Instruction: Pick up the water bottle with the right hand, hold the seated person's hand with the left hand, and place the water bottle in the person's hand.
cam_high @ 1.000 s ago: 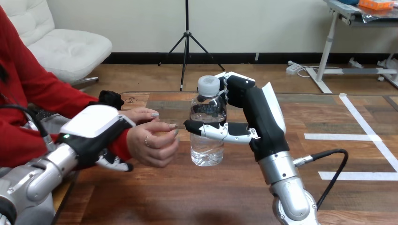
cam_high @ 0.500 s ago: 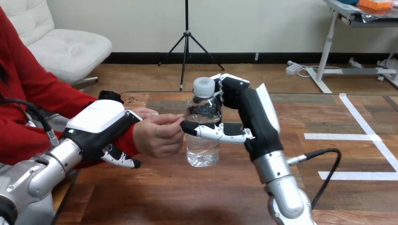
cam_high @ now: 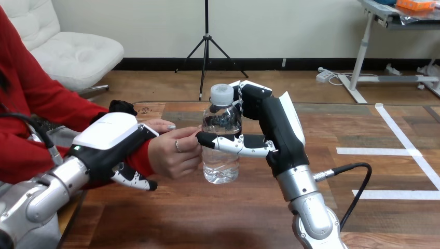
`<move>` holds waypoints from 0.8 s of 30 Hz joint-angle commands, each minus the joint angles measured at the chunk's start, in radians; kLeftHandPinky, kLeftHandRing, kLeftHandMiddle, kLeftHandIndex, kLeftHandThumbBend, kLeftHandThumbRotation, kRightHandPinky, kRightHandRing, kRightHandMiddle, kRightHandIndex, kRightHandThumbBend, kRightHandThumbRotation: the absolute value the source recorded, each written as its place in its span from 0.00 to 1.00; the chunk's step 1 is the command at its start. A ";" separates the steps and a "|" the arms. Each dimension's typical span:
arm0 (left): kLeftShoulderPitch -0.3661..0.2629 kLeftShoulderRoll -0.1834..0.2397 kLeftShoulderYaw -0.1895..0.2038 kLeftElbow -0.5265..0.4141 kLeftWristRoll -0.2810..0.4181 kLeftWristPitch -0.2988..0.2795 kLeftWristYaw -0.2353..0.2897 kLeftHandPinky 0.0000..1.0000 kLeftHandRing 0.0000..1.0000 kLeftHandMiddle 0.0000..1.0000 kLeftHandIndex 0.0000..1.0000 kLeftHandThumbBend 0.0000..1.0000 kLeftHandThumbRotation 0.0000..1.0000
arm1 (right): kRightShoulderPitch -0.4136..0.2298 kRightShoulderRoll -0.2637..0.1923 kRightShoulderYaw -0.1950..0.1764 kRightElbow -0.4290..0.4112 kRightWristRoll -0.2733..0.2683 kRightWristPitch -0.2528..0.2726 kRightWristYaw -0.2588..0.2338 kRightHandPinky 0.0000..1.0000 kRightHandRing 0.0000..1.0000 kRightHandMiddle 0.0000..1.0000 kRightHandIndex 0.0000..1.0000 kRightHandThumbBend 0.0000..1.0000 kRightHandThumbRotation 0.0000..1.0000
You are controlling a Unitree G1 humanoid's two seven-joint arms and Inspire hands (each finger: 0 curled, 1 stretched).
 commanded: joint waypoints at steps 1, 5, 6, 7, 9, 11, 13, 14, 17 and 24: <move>-0.010 -0.035 0.023 -0.116 -0.035 -0.013 -0.028 0.27 0.34 0.40 0.41 0.72 0.02 | -0.106 0.037 -0.002 -0.004 0.008 -0.043 -0.016 0.31 0.37 0.52 0.52 0.84 0.00; 0.007 -0.034 0.038 -0.147 -0.046 -0.007 -0.054 0.27 0.34 0.41 0.41 0.72 0.02 | -0.112 0.043 0.000 0.005 0.008 -0.052 -0.017 0.31 0.37 0.52 0.52 0.84 0.00; 0.011 -0.034 0.042 -0.154 -0.050 -0.007 -0.060 0.27 0.34 0.41 0.41 0.72 0.01 | -0.113 0.044 0.000 0.007 0.007 -0.053 -0.018 0.31 0.37 0.52 0.52 0.84 0.00; 0.015 -0.034 0.045 -0.159 -0.053 -0.006 -0.065 0.27 0.34 0.41 0.42 0.72 0.01 | -0.113 0.045 0.000 0.008 0.006 -0.054 -0.018 0.31 0.37 0.52 0.52 0.84 0.00; 0.022 -0.033 0.052 -0.174 -0.060 0.001 -0.080 0.27 0.34 0.41 0.42 0.72 0.01 | -0.115 0.048 0.000 0.011 0.003 -0.056 -0.021 0.31 0.37 0.52 0.52 0.84 0.00; 0.028 -0.033 0.058 -0.185 -0.063 0.005 -0.089 0.27 0.34 0.41 0.42 0.72 0.00 | -0.116 0.051 0.000 0.012 0.001 -0.055 -0.021 0.31 0.37 0.52 0.52 0.84 0.00; 0.034 -0.033 0.062 -0.194 -0.066 0.007 -0.093 0.27 0.34 0.41 0.42 0.72 0.00 | -0.117 0.053 0.000 0.012 0.000 -0.053 -0.020 0.31 0.37 0.52 0.52 0.84 0.00; 0.037 -0.034 0.065 -0.199 -0.068 0.009 -0.097 0.27 0.34 0.41 0.42 0.72 0.00 | -0.118 0.056 0.000 0.014 0.002 -0.054 -0.019 0.31 0.37 0.52 0.52 0.84 0.00; 0.045 -0.035 0.072 -0.212 -0.072 0.015 -0.106 0.27 0.34 0.41 0.42 0.73 0.00 | -0.120 0.062 0.000 0.018 0.009 -0.056 -0.012 0.31 0.37 0.52 0.52 0.84 0.00; 0.060 -0.037 0.084 -0.232 -0.069 0.022 -0.114 0.26 0.33 0.40 0.42 0.72 0.01 | -0.123 0.068 0.002 0.022 0.013 -0.059 -0.009 0.31 0.37 0.52 0.52 0.84 0.00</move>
